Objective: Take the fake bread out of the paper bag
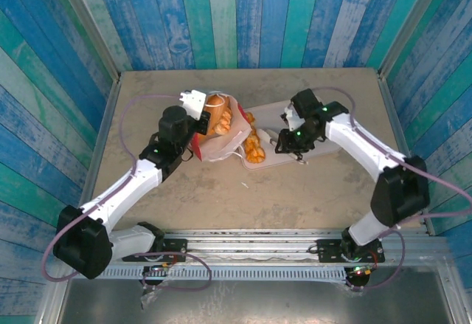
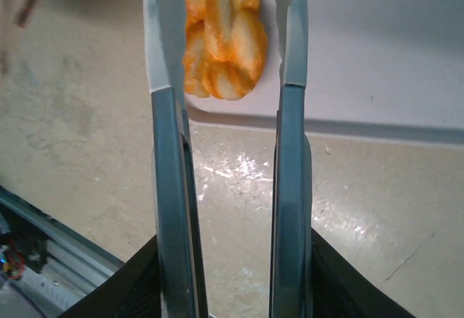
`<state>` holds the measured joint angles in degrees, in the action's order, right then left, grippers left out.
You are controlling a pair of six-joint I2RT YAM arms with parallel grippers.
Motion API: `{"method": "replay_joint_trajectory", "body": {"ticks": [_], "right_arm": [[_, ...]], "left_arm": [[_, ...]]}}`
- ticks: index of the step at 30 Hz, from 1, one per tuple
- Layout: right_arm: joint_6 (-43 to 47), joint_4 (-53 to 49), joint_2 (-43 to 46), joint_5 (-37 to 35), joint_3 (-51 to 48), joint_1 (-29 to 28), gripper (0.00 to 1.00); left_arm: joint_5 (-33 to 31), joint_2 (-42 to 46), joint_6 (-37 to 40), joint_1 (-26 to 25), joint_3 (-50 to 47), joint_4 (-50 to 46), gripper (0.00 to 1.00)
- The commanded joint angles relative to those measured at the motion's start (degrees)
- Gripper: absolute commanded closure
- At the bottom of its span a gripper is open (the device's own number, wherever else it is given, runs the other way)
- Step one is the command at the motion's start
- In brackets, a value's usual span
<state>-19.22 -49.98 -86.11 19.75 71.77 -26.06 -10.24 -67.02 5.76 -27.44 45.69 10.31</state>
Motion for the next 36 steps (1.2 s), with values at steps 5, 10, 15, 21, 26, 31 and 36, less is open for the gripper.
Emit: {"method": "replay_joint_trajectory", "body": {"ticks": [5,10,15,21,26,31,36], "right_arm": [[-5.63,2.93,12.23,3.29,-1.1,-1.27,0.55],[-7.13,3.87,14.62,3.69,0.52,-5.37,0.54],[-8.37,7.7,14.53,5.4,1.72,-10.6,0.53],[-8.42,11.63,10.16,7.17,2.55,-13.23,0.53],[-9.06,13.6,4.11,7.75,4.33,-13.22,0.53],[-11.36,16.94,-2.0,7.95,7.08,-13.35,0.53],[-13.53,18.17,-7.3,4.88,10.08,-13.4,0.53]], "left_arm": [[0.01,2.42,0.16,-0.07,-0.82,2.22,1.0],[0.52,2.07,-0.06,-0.07,-1.0,2.53,1.0],[0.83,1.56,0.02,-0.11,-0.88,2.88,1.0],[0.95,0.86,0.11,-0.07,-0.65,2.87,1.0],[0.91,1.43,0.0,-0.07,-1.19,3.04,1.0],[1.2,2.05,-0.35,-0.07,-1.71,3.49,1.0],[1.53,1.99,-0.43,-0.07,-1.82,3.55,1.0]]}}
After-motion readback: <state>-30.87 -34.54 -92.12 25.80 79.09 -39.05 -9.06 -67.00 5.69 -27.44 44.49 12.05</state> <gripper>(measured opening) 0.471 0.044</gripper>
